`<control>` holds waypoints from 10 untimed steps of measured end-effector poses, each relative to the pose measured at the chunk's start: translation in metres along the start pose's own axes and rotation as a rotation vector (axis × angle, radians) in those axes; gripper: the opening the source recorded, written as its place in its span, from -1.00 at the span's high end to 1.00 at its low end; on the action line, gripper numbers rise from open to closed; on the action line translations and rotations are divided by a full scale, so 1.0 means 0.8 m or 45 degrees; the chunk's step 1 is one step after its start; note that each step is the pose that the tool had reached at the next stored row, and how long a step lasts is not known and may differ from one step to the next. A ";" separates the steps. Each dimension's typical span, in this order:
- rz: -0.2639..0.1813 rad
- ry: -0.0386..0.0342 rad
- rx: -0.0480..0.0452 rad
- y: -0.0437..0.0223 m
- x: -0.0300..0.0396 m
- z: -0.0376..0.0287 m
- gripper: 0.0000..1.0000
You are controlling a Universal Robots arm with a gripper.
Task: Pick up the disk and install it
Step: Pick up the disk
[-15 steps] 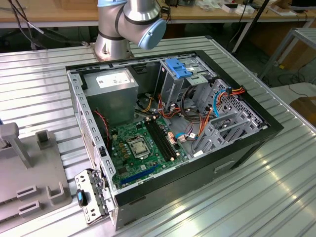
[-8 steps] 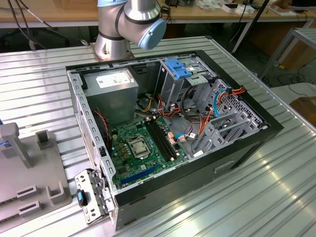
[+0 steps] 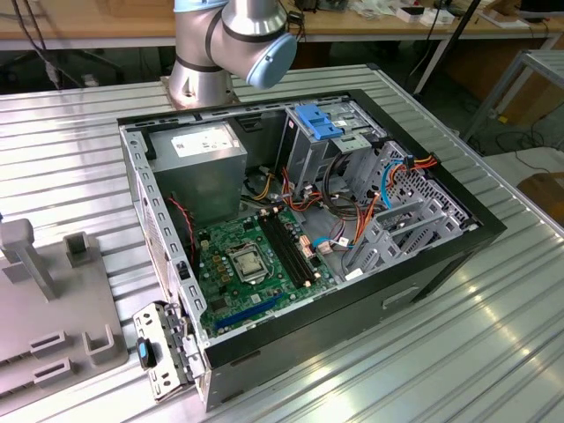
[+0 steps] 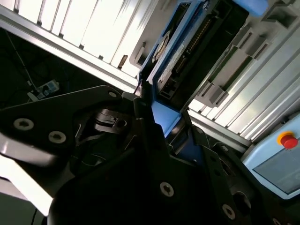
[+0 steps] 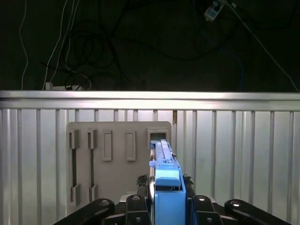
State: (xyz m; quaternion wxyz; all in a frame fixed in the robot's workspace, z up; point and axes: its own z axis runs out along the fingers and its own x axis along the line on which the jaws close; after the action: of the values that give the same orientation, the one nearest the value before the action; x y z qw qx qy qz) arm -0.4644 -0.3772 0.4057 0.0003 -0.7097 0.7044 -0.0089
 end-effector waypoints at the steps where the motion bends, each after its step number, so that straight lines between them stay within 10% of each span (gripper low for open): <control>1: 0.000 0.0000 0.000 -0.0001 0.0001 -0.0058 0.26; 6: 0.000 0.0000 0.000 -0.0008 0.0007 -0.0541 0.26; 10: 0.000 -0.0002 0.000 -0.0009 0.0008 -0.0573 0.26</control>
State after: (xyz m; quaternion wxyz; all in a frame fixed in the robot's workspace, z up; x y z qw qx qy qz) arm -0.4643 -0.3772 0.4515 0.0003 -0.7097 0.7044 -0.0087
